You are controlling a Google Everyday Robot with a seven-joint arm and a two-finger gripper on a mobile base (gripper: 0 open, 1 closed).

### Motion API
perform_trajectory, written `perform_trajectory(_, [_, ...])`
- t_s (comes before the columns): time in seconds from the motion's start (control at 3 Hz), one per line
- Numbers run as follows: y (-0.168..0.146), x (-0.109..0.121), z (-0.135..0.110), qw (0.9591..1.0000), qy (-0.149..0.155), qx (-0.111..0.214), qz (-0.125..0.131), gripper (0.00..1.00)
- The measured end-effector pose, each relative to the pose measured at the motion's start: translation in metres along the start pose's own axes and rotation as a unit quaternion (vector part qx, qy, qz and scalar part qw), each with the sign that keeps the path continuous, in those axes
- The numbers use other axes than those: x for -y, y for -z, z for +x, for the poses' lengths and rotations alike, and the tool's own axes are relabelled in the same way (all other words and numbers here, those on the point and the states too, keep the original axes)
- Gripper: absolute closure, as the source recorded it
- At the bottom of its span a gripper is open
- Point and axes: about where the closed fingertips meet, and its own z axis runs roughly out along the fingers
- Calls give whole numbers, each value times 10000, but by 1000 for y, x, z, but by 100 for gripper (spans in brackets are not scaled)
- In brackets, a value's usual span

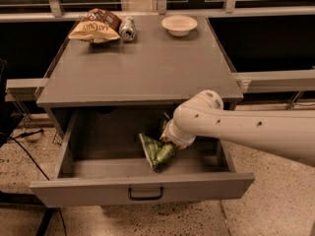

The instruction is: Pick green jalapeno chip bag from top drawer and place on counter

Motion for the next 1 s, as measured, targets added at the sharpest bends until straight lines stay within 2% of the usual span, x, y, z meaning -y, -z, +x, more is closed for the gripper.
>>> perform_trajectory(0.33, [-1, -1, 0, 10000, -14, 6, 2, 75])
perform_trajectory(0.67, [-1, -7, 2, 9992, -220, 162, 283, 98])
perform_trajectory(1.0, [1, -14, 1, 9980, -345, 286, 441, 100])
